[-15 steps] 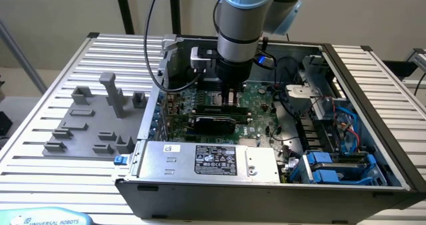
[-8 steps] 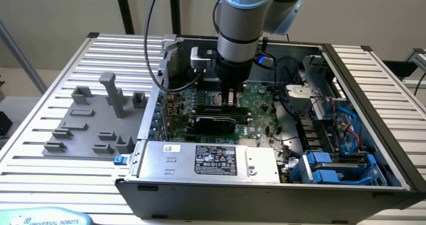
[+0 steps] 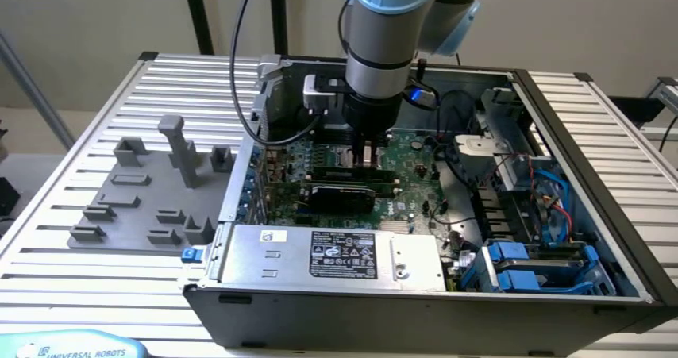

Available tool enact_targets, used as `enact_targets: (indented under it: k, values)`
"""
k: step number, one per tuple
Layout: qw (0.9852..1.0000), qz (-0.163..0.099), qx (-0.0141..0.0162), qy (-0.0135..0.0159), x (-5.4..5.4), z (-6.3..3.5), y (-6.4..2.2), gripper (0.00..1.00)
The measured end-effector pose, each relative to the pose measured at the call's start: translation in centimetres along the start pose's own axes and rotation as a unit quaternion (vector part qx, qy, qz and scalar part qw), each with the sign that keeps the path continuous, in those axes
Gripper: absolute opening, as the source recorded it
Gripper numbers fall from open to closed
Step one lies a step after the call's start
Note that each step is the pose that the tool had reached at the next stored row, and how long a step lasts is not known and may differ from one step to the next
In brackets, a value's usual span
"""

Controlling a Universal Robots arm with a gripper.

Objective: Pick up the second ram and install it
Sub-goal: 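Insert the second ram into the second slot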

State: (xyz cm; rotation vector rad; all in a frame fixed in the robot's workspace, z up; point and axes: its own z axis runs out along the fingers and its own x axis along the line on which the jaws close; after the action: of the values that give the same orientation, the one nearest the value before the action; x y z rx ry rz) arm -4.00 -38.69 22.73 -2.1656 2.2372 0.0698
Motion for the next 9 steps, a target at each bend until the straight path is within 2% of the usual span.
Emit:
enact_targets:
  k: [9]
  values:
    - [1.0, 0.0, -0.0001, 0.0, -0.02, 0.17, 0.01, 0.13]
